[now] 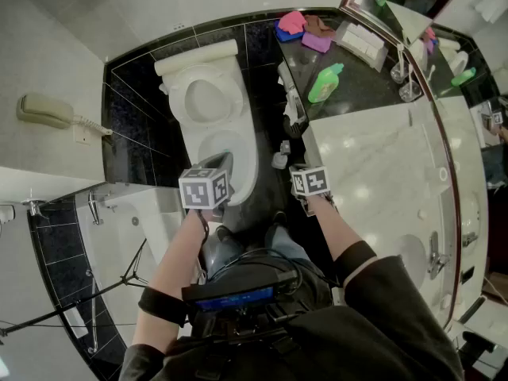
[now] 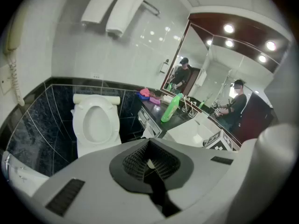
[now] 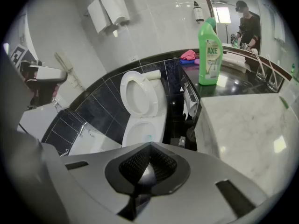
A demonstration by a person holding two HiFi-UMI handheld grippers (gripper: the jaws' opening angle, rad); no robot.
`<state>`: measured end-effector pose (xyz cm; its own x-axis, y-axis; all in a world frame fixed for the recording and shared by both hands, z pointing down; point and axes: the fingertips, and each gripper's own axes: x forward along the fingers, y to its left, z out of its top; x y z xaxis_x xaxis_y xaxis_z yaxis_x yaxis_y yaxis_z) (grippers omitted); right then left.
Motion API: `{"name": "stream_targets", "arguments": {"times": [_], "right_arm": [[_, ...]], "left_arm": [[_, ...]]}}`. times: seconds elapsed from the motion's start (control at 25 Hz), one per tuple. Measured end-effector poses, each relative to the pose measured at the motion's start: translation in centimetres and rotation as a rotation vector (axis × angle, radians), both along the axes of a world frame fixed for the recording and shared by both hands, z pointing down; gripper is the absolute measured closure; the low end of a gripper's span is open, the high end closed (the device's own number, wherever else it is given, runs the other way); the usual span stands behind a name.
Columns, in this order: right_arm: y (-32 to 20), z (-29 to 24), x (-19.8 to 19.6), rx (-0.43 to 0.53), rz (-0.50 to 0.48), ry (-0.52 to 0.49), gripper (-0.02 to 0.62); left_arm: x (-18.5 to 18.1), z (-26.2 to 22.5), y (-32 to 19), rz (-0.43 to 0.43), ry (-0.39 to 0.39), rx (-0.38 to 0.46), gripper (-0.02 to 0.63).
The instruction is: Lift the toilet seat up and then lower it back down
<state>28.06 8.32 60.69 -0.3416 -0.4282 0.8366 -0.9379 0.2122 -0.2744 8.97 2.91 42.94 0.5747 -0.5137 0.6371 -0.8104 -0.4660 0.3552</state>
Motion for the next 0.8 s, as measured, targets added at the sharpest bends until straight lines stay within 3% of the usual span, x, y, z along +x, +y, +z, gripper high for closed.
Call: {"name": "stream_targets", "arguments": {"times": [0.28, 0.56, 0.8], "right_arm": [[-2.0, -6.5, -4.6, 0.165, -0.027, -0.088, 0.589], [-3.6, -15.6, -10.2, 0.367, -0.09, -0.201, 0.589], [-3.4, -22.0, -14.4, 0.522, -0.16, -0.219, 0.589]], "left_arm": [[-5.8, -1.8, 0.1, -0.096, -0.04, 0.19, 0.6], [-12.5, -4.2, 1.7, -0.203, -0.055, 0.328, 0.6], [-17.7, -4.8, 3.5, -0.265, -0.103, 0.371, 0.6]]}}
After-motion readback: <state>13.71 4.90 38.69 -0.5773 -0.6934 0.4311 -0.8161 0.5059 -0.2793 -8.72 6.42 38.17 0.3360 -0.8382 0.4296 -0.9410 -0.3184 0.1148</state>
